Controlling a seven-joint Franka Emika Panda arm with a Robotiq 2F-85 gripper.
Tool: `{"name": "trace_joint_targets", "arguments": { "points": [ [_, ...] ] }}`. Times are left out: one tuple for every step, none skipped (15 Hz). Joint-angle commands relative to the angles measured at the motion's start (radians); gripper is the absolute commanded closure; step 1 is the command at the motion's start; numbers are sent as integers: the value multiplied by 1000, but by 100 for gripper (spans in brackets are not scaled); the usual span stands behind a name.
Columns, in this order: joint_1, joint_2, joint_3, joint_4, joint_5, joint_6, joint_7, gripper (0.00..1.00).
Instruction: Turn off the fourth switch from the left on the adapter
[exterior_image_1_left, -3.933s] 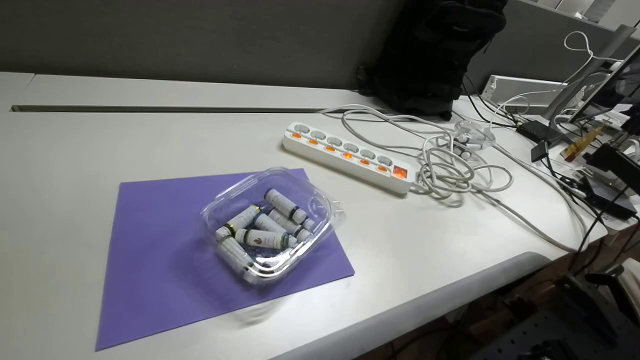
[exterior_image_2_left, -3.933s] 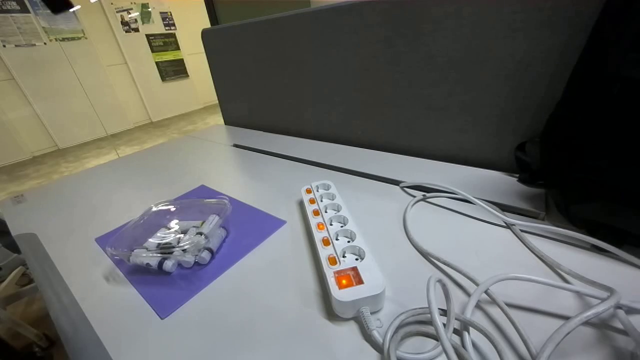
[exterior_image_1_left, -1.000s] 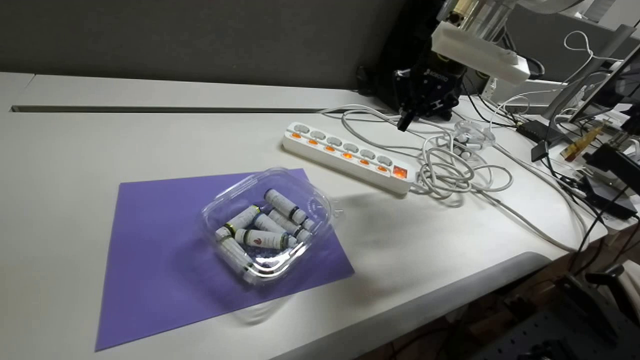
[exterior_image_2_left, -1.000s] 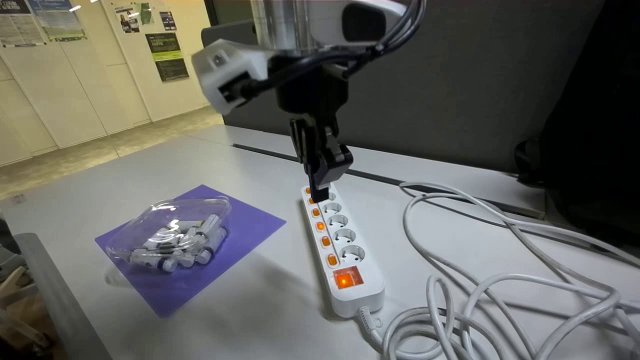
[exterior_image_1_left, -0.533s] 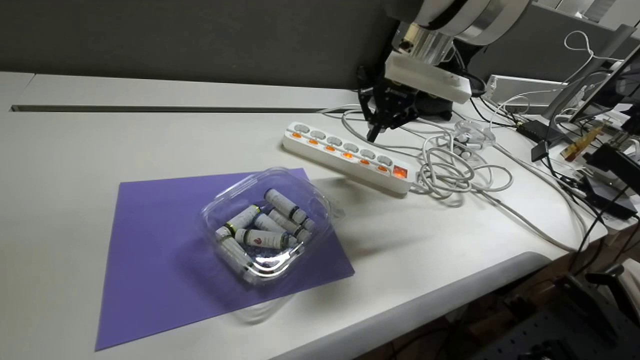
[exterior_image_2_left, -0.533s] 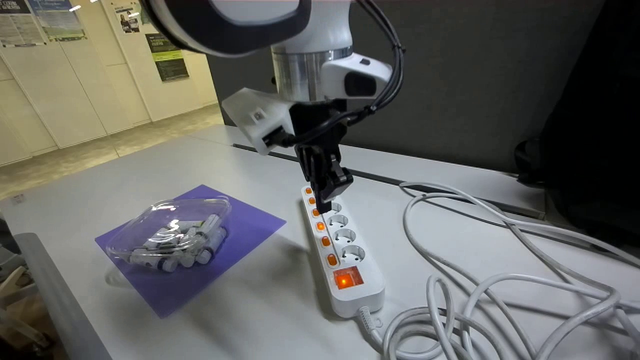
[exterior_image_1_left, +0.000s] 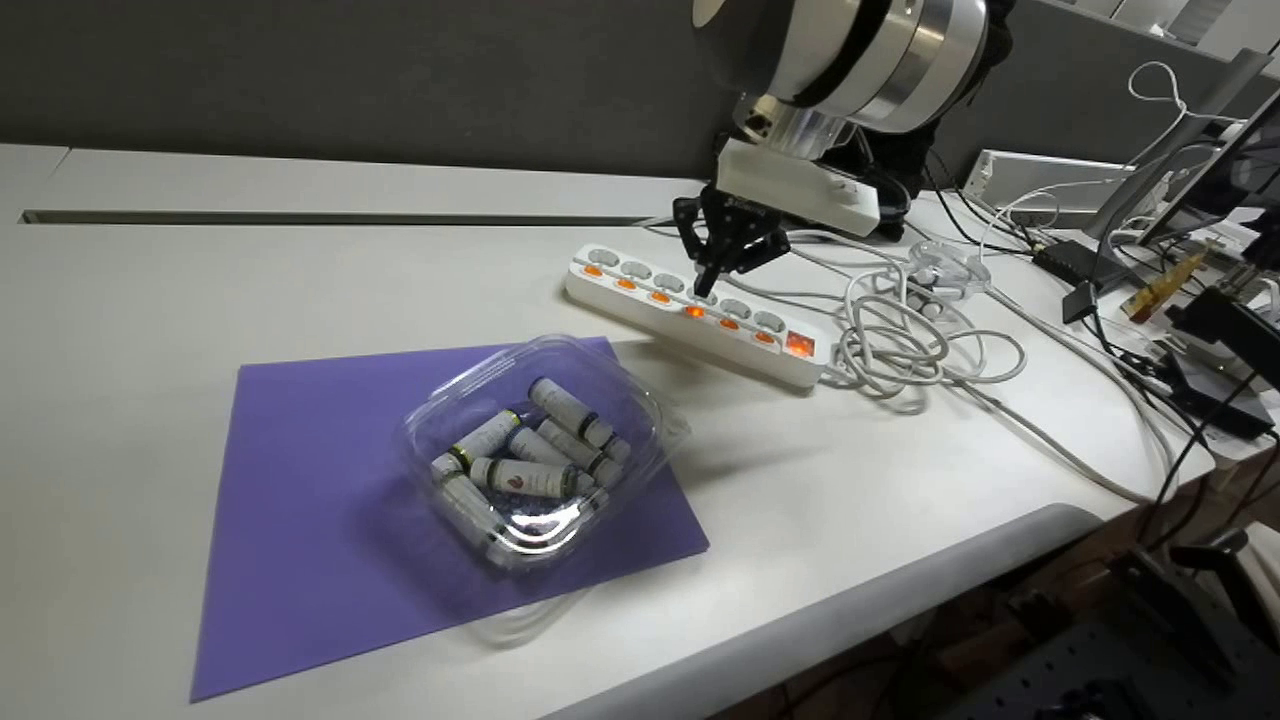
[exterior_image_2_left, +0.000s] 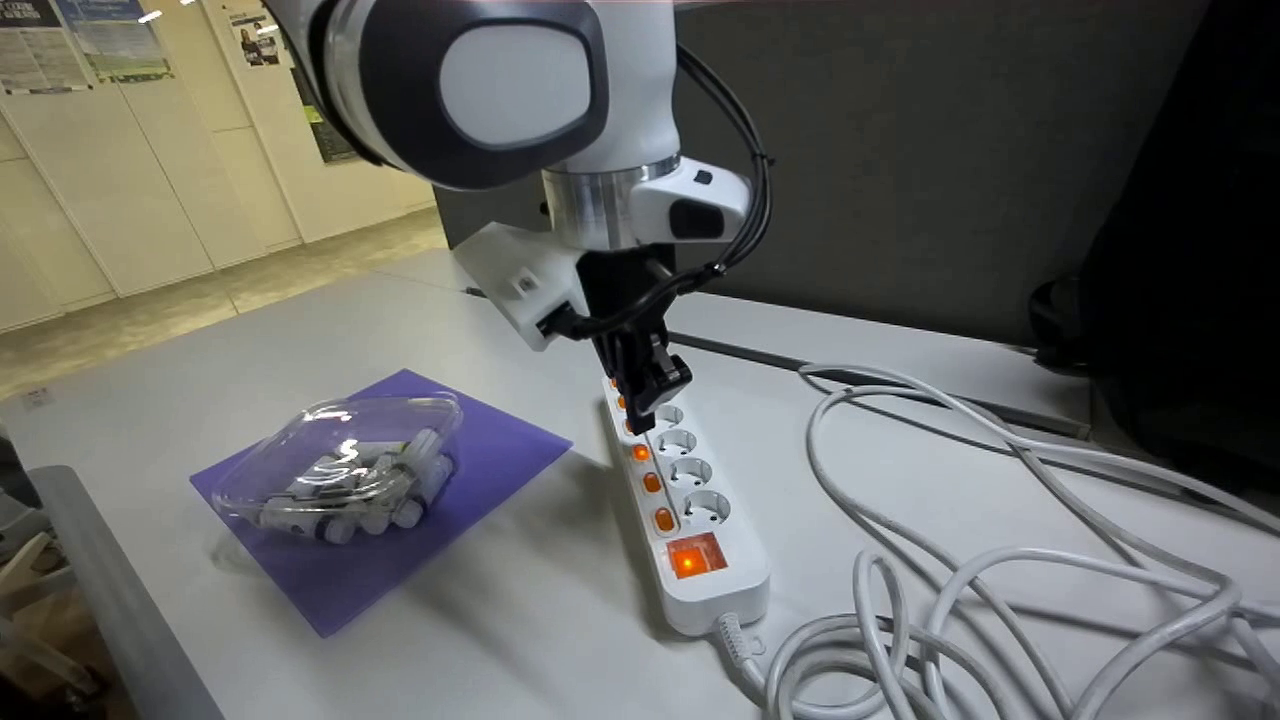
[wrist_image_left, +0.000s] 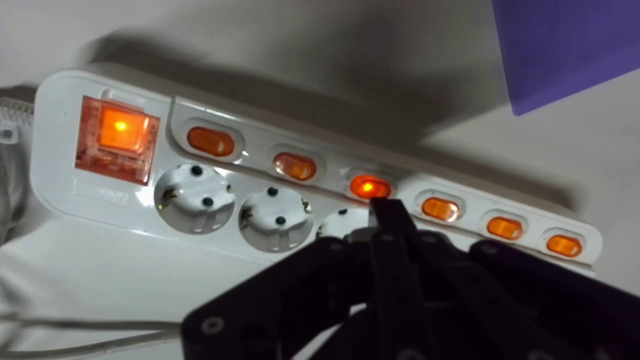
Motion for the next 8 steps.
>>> {"name": "trace_joint_targets", "arguments": {
  "points": [
    [-7,26,12,34,9,-12,32,100],
    [-6,29,12,35,9,-18,35,100],
    [-5,32,10,35,10,-26,44,100],
    [-4,35,8,35,10,-27,50,100],
    [-5,38,8,35,11,-28,54,100],
    [-5,41,7,36,12,-28,59,100],
    [-7,44,9,37,14,-28,61,100],
    [-7,46,9,37,14,-29,64,100]
  ]
}}
